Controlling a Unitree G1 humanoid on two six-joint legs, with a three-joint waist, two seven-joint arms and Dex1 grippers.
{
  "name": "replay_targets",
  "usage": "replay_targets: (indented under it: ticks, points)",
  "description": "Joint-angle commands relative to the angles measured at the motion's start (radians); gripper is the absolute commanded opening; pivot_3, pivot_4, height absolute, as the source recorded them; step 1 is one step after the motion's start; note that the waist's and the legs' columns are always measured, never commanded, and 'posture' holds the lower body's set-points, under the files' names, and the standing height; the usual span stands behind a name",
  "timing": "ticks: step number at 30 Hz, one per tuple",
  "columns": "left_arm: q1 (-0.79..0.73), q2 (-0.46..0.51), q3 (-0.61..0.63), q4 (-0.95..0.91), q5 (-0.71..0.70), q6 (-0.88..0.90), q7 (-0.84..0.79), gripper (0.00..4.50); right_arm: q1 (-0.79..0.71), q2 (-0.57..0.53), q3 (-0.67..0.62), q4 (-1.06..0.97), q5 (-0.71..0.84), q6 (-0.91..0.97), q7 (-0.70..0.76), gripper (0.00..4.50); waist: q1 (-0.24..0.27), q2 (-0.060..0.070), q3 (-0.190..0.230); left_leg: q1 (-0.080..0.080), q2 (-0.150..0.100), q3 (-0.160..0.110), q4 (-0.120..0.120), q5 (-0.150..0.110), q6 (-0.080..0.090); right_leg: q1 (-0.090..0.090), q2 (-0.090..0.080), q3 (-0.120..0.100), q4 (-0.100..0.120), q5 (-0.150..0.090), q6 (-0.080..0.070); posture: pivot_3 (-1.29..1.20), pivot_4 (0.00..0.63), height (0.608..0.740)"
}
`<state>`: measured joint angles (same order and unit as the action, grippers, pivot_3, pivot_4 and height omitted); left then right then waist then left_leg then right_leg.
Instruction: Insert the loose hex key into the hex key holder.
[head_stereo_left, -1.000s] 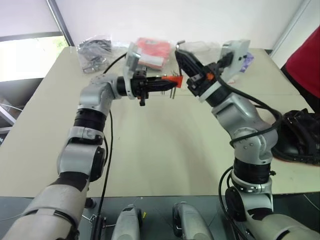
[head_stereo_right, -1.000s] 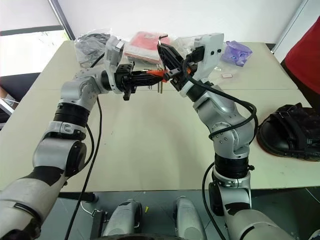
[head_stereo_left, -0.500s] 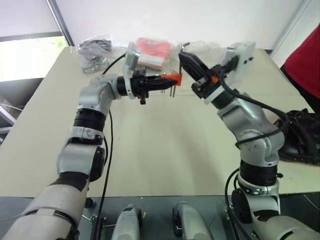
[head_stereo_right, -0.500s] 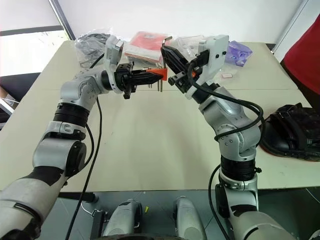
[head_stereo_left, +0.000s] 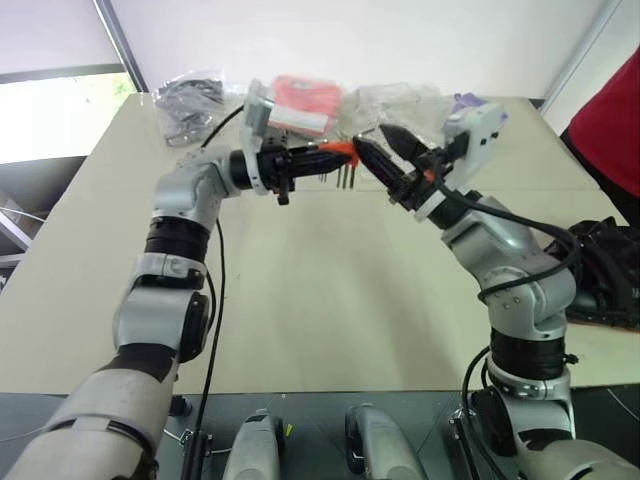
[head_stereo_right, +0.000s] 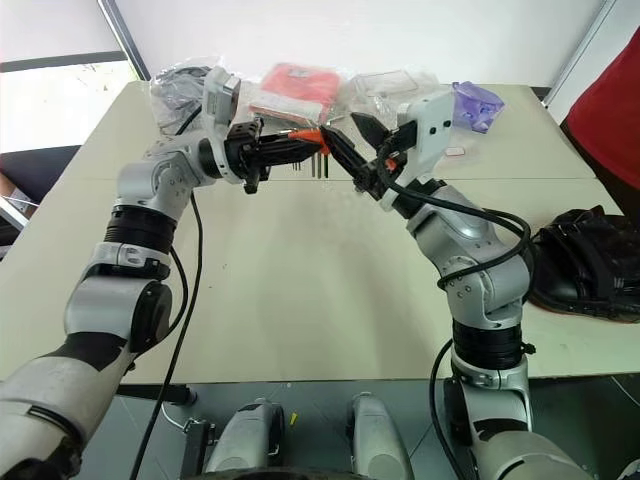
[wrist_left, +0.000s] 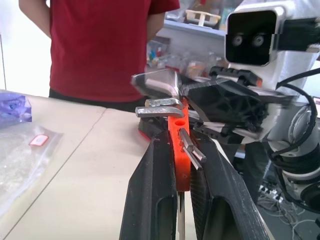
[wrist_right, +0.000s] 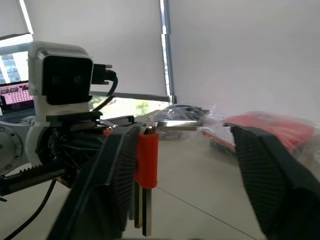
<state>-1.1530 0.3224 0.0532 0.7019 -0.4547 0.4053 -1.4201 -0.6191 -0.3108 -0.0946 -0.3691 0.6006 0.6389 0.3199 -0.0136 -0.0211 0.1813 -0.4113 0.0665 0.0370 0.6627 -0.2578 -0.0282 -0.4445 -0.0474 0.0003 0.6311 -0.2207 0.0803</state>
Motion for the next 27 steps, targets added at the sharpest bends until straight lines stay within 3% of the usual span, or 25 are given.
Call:
replay_targets:
  ticks: [1, 6, 9, 13, 15, 20, 23, 27]
  points:
    - [-0.019, 0.012, 0.016, -0.046, -0.015, -0.008, -0.008, 0.00, 0.001, -0.032, -0.021, -0.031, -0.014, -0.012, 0.005, 4.43, 0.000, 0.000, 0.000, 0.000, 0.000, 0.000, 0.000, 0.000, 0.000, 0.000, 0.000, 0.000, 0.000, 0.000, 0.000, 0.00, 0.150, 0.739]
    - [0.039, 0.046, -0.006, -0.056, 0.009, 0.018, -0.007, 0.00, 0.038, -0.158, -0.055, -0.081, 0.012, 0.012, 0.093, 4.43, 0.001, 0.000, 0.000, 0.000, 0.000, 0.000, 0.000, 0.000, 0.000, 0.000, 0.000, 0.000, 0.000, 0.000, 0.000, 0.00, 0.150, 0.739]
    - [0.104, 0.078, -0.023, -0.057, 0.026, 0.059, -0.004, 0.00, 0.109, -0.306, 0.001, -0.143, -0.014, 0.006, 0.238, 4.43, 0.001, 0.000, 0.000, 0.000, 0.000, 0.000, 0.000, 0.000, 0.000, 0.000, 0.000, 0.000, 0.000, 0.000, 0.000, 0.00, 0.150, 0.739]
    - [0.214, 0.120, -0.036, -0.070, 0.035, 0.136, 0.015, 0.00, 0.166, -0.401, 0.029, -0.205, 0.019, 0.027, 0.338, 4.43, -0.003, 0.000, 0.000, 0.001, 0.000, 0.000, 0.000, 0.000, 0.000, 0.000, 0.000, 0.000, 0.000, 0.000, 0.000, 0.00, 0.150, 0.739]
    - [0.272, 0.134, -0.030, -0.105, 0.015, 0.225, 0.042, 0.00, 0.202, -0.450, 0.080, -0.214, -0.056, -0.017, 0.383, 4.43, -0.003, 0.000, 0.000, 0.001, 0.000, 0.000, 0.000, 0.000, 0.000, 0.000, 0.000, 0.000, 0.000, 0.000, 0.000, 0.00, 0.150, 0.739]
    - [0.336, 0.127, 0.014, -0.128, -0.031, 0.430, 0.162, 0.00, 0.218, -0.430, 0.102, -0.203, -0.065, -0.034, 0.394, 4.43, 0.005, -0.001, 0.000, 0.001, 0.000, 0.000, 0.002, 0.000, 0.000, 0.001, 0.000, 0.000, 0.000, -0.002, -0.003, 0.00, 0.150, 0.739]
    - [0.366, 0.118, 0.000, -0.119, -0.004, 0.420, 0.224, 0.00, 0.212, -0.405, 0.113, -0.198, -0.068, -0.033, 0.393, 4.43, 0.005, -0.001, 0.000, 0.001, 0.000, -0.001, 0.003, 0.000, 0.000, 0.002, 0.000, 0.000, 0.000, -0.002, -0.003, 0.00, 0.150, 0.739]
    - [0.370, 0.112, -0.011, -0.095, 0.024, 0.368, 0.262, 1.81, 0.208, -0.388, 0.122, -0.196, -0.077, -0.032, 0.392, 4.50, 0.005, -0.001, 0.000, 0.001, 0.000, -0.001, 0.003, 0.000, 0.000, 0.002, 0.000, 0.000, 0.000, -0.002, -0.003, 0.00, 0.150, 0.739]
